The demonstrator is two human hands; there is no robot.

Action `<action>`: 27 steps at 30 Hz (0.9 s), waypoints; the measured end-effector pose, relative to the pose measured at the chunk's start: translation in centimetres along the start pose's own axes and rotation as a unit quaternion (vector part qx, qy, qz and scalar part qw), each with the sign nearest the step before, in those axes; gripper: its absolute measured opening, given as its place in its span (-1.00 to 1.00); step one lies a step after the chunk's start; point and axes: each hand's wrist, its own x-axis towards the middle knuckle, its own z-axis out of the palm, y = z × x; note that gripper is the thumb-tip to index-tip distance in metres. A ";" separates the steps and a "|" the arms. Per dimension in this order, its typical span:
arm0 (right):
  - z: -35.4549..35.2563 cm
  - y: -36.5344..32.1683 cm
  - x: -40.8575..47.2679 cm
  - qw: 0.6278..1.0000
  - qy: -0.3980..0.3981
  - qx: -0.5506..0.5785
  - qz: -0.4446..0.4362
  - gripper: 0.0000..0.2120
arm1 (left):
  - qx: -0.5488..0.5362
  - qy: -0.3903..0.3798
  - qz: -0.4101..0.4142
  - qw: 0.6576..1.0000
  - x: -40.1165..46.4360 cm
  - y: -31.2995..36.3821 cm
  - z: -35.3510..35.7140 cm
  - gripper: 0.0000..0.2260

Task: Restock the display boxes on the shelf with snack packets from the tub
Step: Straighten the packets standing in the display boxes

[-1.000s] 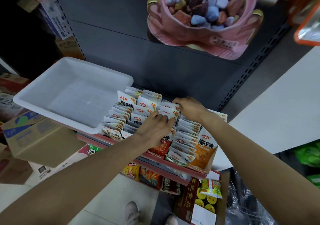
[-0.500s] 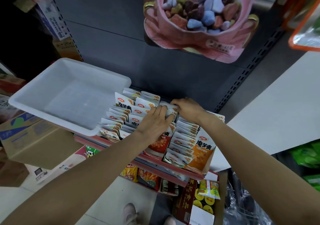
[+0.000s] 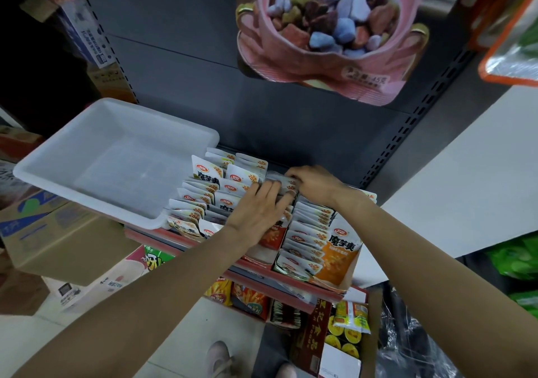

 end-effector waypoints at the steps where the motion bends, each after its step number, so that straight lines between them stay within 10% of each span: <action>1: -0.1 -0.1 -0.1 1.000 -0.006 0.008 0.005 -0.72 | -0.010 -0.006 -0.007 1.000 0.0 -0.1 -0.3 -0.20; 27: 1.3 -0.9 -4.5 0.995 0.068 0.066 0.027 -0.43 | -0.079 -0.060 -0.029 0.995 -0.8 -2.2 -1.6 -0.11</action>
